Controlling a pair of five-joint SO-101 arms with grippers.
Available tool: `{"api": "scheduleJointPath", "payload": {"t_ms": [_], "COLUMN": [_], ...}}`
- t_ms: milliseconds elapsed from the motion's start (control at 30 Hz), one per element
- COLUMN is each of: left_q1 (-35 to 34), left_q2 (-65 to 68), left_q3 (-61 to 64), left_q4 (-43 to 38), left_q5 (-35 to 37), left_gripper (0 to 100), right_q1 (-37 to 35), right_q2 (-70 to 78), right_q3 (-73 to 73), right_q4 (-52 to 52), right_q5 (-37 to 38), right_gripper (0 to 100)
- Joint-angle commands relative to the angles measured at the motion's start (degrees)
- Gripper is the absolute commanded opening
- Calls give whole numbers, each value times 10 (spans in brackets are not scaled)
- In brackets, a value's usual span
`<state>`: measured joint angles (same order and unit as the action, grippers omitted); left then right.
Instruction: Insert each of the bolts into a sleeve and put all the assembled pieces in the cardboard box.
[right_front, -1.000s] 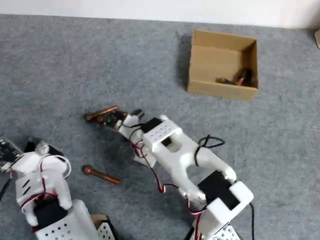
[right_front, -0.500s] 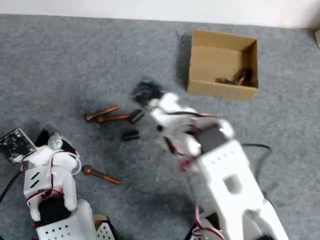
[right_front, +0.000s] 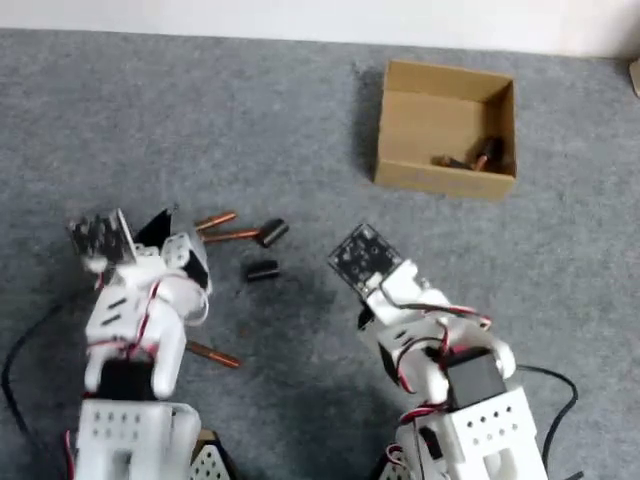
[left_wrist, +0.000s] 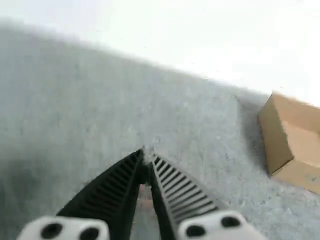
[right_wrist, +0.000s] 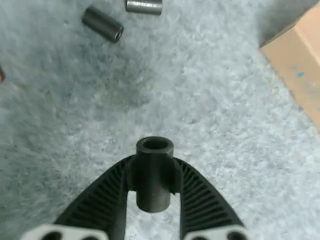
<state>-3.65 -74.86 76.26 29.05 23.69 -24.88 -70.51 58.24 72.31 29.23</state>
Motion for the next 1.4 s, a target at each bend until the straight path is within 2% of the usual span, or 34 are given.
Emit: {"api": "scheduleJointPath", "payload": {"t_ms": [0, 100, 200, 233, 400, 533, 733, 800, 1033, 1367], "left_q1": [12, 30, 57, 61, 58, 43, 46, 46, 34, 15], "left_q2": [214, 365, 467, 493, 571, 606, 635, 638, 639, 640], "left_q3": [-119, -182, -206, -214, -265, -298, -314, -315, -305, -275], "left_q4": [-18, -18, -21, -22, -21, -19, -18, -18, -18, -18], "left_q5": [59, 139, 267, 289, 298, 398, 400, 400, 403, 416], "left_gripper": [7, 7, 7, 7, 7, 24, 249, 281, 211, 207], "right_q1": [9, 9, 9, 9, 9, 9, 9, 9, 9, 7], "right_q2": [-22, -22, -22, -22, -22, -22, -22, -22, -22, -22], "right_q3": [63, 115, 146, 152, 170, 198, 218, 218, 218, 218], "right_q4": [-69, -115, -140, -146, -175, -202, -226, -226, -226, -226], "right_q5": [-6, -6, -6, -6, -6, -6, -6, -6, -6, -5], "right_gripper": [4, 4, 4, 4, 4, 4, 4, 4, 4, 4]}}
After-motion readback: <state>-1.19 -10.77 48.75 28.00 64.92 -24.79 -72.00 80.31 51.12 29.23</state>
